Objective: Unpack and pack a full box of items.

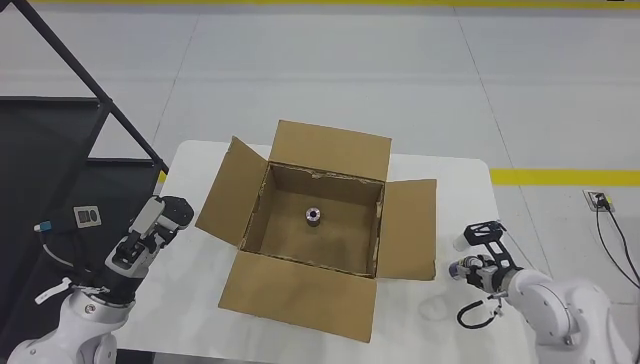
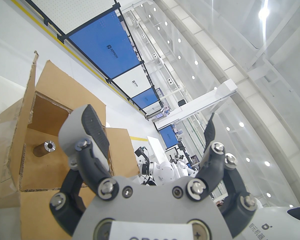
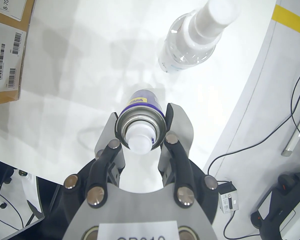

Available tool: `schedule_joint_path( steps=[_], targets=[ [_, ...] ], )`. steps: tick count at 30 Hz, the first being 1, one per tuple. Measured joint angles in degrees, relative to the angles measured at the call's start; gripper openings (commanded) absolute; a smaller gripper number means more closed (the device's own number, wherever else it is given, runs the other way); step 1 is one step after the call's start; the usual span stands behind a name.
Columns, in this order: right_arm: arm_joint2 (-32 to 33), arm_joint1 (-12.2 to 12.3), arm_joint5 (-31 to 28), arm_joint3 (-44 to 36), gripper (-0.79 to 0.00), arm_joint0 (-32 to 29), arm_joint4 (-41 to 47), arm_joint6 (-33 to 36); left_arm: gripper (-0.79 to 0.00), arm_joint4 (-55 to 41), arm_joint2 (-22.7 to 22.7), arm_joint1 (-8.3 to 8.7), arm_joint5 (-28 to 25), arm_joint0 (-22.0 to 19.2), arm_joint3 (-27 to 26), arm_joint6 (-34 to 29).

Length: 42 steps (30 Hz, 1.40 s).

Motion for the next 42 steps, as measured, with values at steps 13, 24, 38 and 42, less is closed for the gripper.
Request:
schedule_joint_path(
  steps=[13, 24, 38, 42],
  targets=[
    [0.39, 0.78, 0.51, -1.84, 0.0, -0.03, 0.97, 0.34, 0.0, 0.0, 0.0, 0.0, 0.0, 0.0, 0.0, 0.0],
    [-1.53, 0.83, 2.86, -31.83, 0.0, -5.98, -1.03, -12.87, 0.0, -0.21, -0.13, 0.0, -0.05, 0.2, -0.44, 0.74],
    [-40.83, -5.19, -3.66, 6.16, 0.0, 32.85, 11.71, -11.96, 0.0, -2.38, -5.1, 0.02, -0.12, 3.19, -1.91, 5.31],
    [-50.29, -9.42, -1.56, 23.22, 0.0, 42.96, 17.64, -12.81, 0.0, -2.34, -5.05, 0.02, -0.13, 3.14, -1.91, 5.28]
  ],
)
